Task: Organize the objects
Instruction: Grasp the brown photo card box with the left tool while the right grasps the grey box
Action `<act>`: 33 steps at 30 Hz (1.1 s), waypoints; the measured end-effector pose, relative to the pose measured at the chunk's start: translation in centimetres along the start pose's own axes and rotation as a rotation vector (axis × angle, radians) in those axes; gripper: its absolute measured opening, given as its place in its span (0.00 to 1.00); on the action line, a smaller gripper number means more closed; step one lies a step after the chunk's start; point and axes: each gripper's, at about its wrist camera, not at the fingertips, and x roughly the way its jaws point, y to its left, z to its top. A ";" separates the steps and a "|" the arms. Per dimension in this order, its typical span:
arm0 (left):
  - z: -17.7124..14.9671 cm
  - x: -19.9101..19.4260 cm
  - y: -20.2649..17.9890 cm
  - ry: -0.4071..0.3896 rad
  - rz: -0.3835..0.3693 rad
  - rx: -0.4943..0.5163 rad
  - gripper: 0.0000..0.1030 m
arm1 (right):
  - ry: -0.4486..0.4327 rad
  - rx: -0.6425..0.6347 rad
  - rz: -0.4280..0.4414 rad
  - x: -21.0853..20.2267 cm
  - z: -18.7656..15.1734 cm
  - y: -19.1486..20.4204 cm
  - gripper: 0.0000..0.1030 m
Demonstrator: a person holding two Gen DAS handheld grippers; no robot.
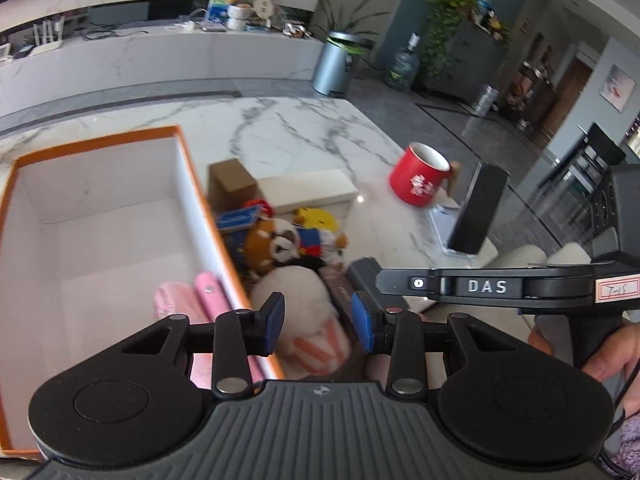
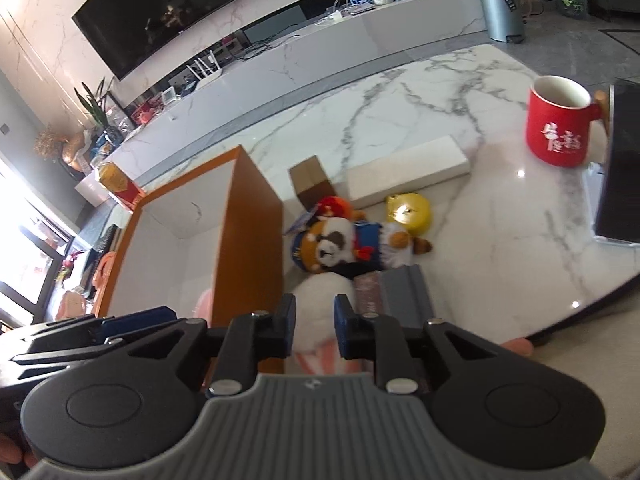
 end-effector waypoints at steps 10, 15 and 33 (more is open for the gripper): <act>-0.3 4.4 -3.1 0.071 0.012 0.053 0.41 | 0.038 0.060 -0.001 1.3 -0.8 -5.2 0.28; 0.3 5.4 -3.0 0.080 0.042 0.030 0.40 | 0.035 0.000 -0.004 2.9 -0.7 -4.8 0.41; 1.2 10.2 -3.8 0.176 0.067 -0.064 0.38 | -0.022 -0.012 -0.120 2.3 -0.1 -7.9 0.37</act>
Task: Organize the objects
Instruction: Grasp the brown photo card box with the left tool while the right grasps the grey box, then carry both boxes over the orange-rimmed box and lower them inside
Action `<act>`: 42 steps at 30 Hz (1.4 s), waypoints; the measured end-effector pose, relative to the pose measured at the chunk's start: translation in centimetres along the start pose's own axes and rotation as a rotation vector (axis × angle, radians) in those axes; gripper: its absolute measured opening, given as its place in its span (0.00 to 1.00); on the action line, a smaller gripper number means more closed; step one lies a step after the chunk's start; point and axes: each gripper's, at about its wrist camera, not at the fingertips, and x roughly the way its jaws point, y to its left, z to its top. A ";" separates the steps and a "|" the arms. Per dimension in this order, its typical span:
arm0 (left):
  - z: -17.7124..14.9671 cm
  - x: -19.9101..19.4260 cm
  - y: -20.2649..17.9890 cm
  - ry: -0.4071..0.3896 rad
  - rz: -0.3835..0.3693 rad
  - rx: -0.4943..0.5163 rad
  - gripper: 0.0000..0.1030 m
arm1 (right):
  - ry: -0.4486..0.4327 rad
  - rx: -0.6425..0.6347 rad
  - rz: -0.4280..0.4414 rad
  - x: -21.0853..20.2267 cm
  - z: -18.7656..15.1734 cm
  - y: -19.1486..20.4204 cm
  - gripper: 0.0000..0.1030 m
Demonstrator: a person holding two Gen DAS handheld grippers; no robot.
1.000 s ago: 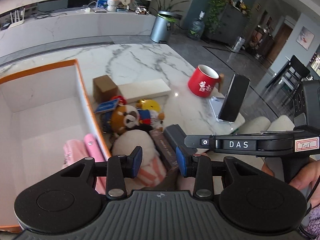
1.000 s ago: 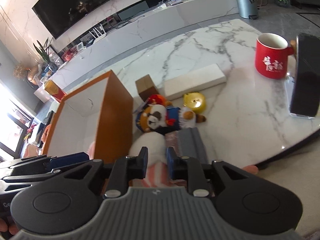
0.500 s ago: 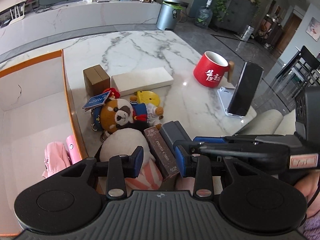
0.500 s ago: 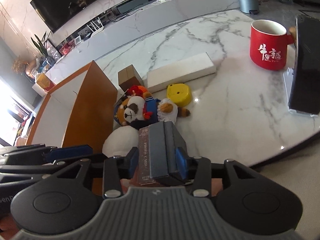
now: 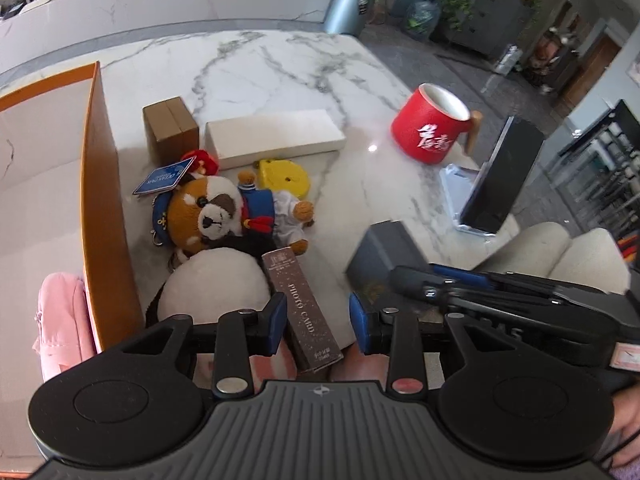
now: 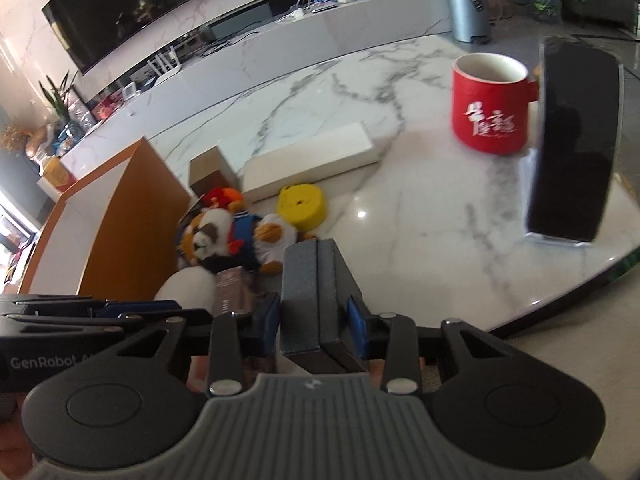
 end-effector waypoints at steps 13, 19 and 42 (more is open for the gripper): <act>0.4 3.0 -1.3 0.082 0.114 -0.016 0.38 | 0.011 0.044 0.066 0.7 0.0 -1.4 0.39; 0.5 4.2 -1.4 0.110 0.142 -0.017 0.38 | 0.026 0.028 0.074 0.8 0.0 -1.6 0.39; 0.1 0.0 -1.0 -0.036 0.082 -0.014 0.25 | -0.019 0.051 0.060 -1.4 0.1 -1.9 0.38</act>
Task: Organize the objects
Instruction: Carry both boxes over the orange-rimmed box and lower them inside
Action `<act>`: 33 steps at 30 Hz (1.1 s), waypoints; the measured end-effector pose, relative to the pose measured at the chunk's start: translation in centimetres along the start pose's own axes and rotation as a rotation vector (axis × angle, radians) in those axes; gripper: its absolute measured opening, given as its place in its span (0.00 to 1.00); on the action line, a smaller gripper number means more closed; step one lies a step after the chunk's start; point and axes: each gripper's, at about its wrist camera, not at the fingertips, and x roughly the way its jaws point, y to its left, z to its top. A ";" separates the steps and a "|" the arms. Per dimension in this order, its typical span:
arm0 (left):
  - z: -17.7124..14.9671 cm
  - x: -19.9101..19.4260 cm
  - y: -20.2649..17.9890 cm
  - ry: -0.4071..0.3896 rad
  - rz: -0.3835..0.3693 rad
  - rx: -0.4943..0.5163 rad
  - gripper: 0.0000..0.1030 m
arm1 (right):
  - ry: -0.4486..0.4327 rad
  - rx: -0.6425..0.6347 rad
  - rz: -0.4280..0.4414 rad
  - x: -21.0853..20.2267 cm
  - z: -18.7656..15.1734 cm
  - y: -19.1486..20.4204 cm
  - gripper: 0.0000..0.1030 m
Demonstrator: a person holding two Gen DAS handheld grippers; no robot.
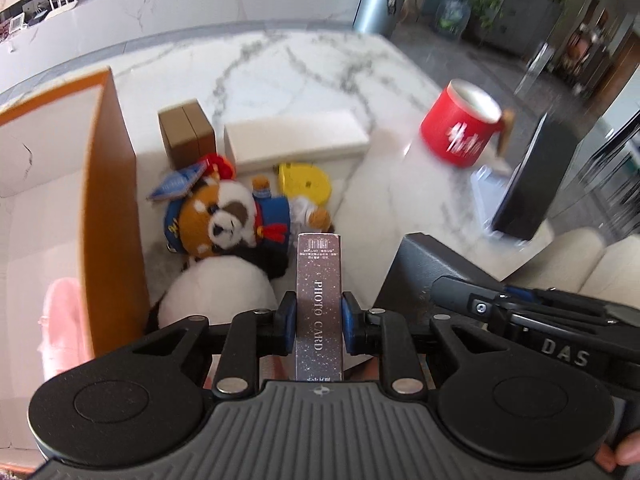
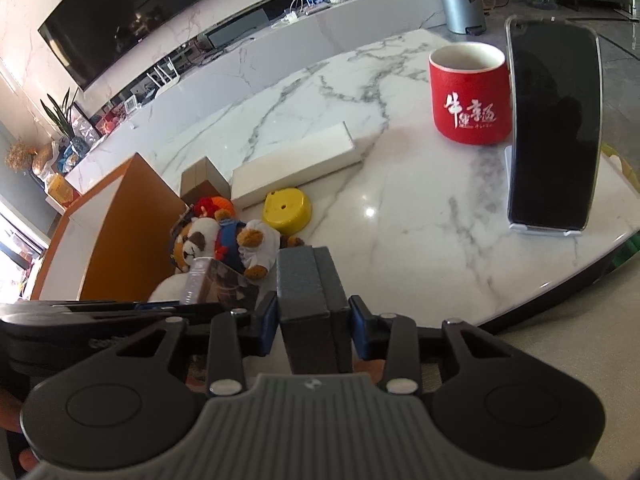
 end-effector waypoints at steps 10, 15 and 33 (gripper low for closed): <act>0.2 -10.7 6.3 -0.192 -0.018 -0.108 0.25 | -0.107 -0.062 0.154 -4.3 1.5 6.9 0.37; -0.6 -13.5 11.5 -0.226 0.055 -0.201 0.25 | -0.096 -0.080 0.296 -4.1 2.0 12.1 0.37; -3.6 -11.8 21.0 -0.119 0.163 -0.262 0.25 | 0.180 -0.227 0.254 8.0 -3.8 24.7 0.37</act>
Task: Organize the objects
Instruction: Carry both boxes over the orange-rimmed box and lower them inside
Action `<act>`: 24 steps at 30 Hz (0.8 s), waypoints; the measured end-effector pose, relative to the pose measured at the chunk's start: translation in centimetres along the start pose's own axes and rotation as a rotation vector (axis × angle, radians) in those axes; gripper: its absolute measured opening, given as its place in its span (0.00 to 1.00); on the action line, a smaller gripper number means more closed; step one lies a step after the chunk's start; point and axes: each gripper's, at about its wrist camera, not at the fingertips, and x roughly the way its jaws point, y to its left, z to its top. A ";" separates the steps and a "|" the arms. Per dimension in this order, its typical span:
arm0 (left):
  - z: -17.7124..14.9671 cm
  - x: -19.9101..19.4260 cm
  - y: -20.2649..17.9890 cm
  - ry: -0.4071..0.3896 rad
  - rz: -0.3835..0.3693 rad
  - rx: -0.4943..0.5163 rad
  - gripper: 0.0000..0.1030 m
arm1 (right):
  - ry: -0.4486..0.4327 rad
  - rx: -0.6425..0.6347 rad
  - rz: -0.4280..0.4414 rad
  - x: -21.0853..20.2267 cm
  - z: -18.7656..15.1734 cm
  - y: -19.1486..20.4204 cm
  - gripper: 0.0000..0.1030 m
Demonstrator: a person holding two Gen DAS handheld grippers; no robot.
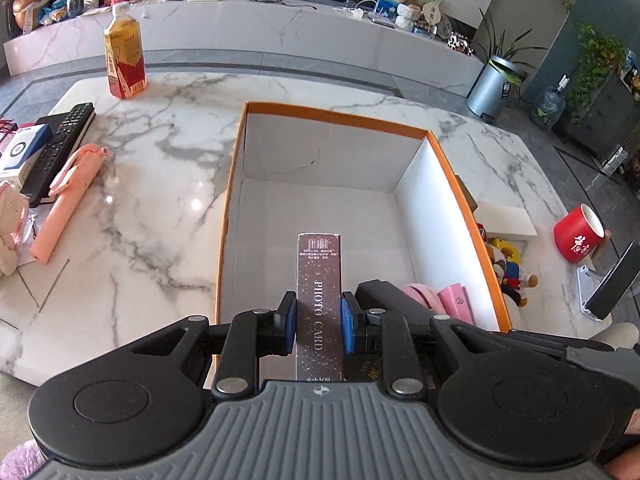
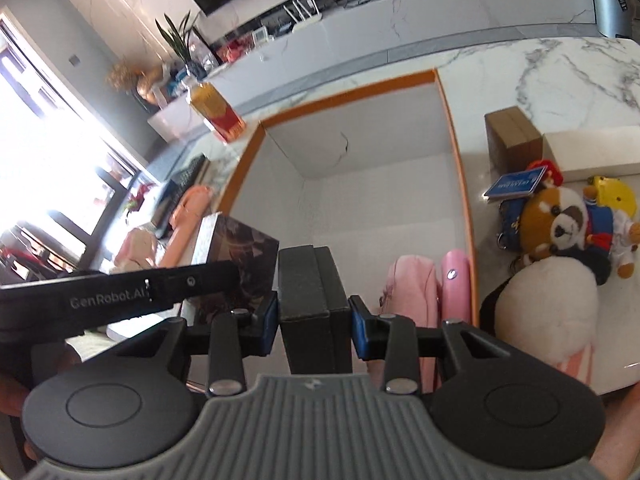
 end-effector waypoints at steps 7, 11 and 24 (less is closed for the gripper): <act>-0.5 1.8 0.1 0.059 0.013 0.005 0.25 | 0.003 -0.159 -0.129 2.0 -1.6 1.9 0.37; -0.9 2.4 -0.4 0.093 0.012 0.015 0.25 | 0.026 -0.196 -0.153 2.1 -1.8 1.9 0.35; -1.4 4.1 -0.3 0.175 0.030 -0.003 0.25 | 0.086 -0.092 -0.016 -1.2 -1.0 0.0 0.37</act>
